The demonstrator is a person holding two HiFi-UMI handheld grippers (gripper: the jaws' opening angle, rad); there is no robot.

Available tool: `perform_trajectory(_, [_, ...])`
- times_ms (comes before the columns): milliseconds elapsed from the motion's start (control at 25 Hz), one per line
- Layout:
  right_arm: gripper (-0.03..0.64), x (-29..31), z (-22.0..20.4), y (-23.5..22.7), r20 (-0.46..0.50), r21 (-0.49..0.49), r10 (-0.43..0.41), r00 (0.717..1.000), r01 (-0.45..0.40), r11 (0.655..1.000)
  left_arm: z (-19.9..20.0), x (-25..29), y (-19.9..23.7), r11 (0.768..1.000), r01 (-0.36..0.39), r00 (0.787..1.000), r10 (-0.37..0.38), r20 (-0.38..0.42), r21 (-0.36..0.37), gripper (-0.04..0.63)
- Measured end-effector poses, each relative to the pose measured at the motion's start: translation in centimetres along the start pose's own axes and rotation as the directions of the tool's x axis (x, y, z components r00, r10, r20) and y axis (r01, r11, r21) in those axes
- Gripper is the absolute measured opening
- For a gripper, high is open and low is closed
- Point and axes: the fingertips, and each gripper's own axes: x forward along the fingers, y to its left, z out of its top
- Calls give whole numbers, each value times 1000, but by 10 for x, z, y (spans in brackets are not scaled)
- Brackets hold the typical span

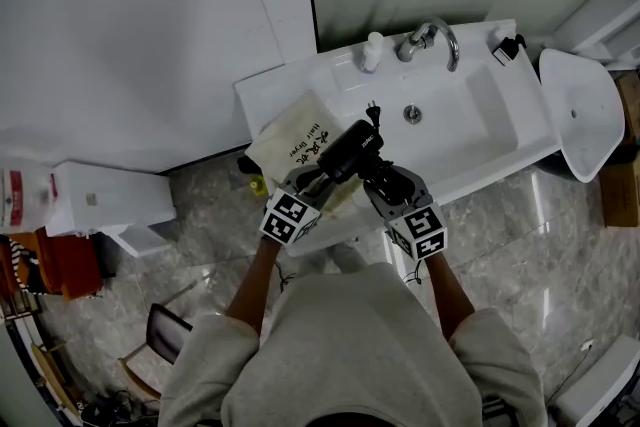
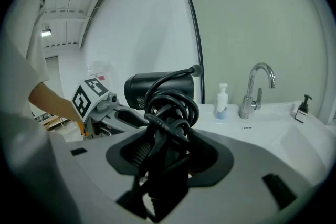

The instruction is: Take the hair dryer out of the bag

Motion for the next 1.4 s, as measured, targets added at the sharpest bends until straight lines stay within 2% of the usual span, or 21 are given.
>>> perform_trajectory(120, [207,11,15,-3,31,8,-2,1000,2,1000,9,-8,0,1000,14,1000,-14,26,-10,122])
perform_trajectory(240, [207,23,28,-6,53,10,-1,999,0,1000,21,-18,3,999,27,998,-25,62,-40,193])
perform_trajectory(320, [207,29,34,-8,63,15,-4,998,3,1000,29,-28,11,999,1,996,4,92,-51,195])
perform_trajectory(400, [207,35,40,-9,78,27,-8,997,6,1000,32,-38,24,997,-47,992,53,114,-55,189])
perform_trajectory(600, [207,50,61,-8,117,36,-7,993,3,999,38,-68,60,981,-159,969,177,174,-115,42])
perform_trajectory(960, [207,68,93,1,162,19,-8,987,5,1000,48,-105,94,961,-237,940,265,216,-145,32])
perform_trajectory(1400, [207,74,99,8,182,12,-12,983,10,1000,58,-120,111,946,-288,916,317,244,-148,32])
